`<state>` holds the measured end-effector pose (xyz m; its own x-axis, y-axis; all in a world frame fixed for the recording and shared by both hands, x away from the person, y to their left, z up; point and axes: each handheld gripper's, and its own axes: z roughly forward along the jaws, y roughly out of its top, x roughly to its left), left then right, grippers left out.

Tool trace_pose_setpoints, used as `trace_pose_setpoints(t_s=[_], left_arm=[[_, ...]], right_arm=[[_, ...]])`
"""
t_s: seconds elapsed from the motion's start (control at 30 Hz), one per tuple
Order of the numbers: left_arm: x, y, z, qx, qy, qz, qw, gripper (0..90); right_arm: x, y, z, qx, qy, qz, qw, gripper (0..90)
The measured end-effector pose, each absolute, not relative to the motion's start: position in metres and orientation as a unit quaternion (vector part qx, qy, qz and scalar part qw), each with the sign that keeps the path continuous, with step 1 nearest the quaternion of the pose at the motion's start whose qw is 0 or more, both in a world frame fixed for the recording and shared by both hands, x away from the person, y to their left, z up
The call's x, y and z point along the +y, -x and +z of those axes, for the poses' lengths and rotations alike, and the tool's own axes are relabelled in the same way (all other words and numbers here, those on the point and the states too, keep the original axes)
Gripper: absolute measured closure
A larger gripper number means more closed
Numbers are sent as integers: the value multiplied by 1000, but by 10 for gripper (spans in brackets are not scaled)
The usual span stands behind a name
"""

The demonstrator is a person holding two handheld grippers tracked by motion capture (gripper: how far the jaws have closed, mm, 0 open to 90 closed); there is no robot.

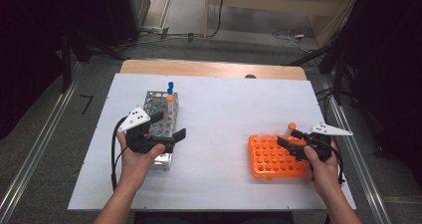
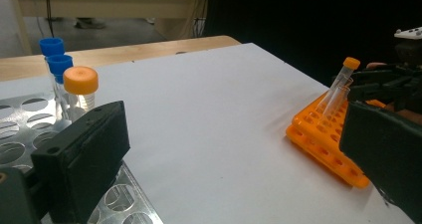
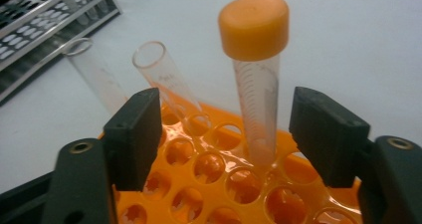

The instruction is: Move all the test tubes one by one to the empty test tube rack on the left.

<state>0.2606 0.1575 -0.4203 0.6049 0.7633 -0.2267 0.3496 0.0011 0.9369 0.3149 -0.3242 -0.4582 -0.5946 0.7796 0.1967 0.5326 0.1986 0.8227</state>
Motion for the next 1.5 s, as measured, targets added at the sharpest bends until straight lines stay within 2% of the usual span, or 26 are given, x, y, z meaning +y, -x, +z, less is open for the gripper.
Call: trace_pose_setpoints(t_s=[0.23,0.4,0.53,0.6,0.73,1.03,1.5], left_arm=[[157,-261,-421,407,-686,179,575,0],[156,-262,-422,410,-686,178,574,0],[155,-261,-422,410,-687,177,573,0],[154,-261,-422,410,-688,177,572,0],[153,-261,-422,408,-689,177,572,0],[151,-260,-421,406,-690,175,573,0],[148,-257,-418,399,-691,174,578,0]], right_arm=[[-321,-321,-461,758,-468,433,137,491],[-316,-324,-463,767,-477,406,141,561],[-314,-324,-463,764,-484,399,152,671],[-314,-324,-463,763,-486,397,156,693],[-312,-322,-463,764,-481,391,177,715],[-317,-317,-459,746,-477,422,193,718],[-322,-301,-435,714,-446,486,237,718]])
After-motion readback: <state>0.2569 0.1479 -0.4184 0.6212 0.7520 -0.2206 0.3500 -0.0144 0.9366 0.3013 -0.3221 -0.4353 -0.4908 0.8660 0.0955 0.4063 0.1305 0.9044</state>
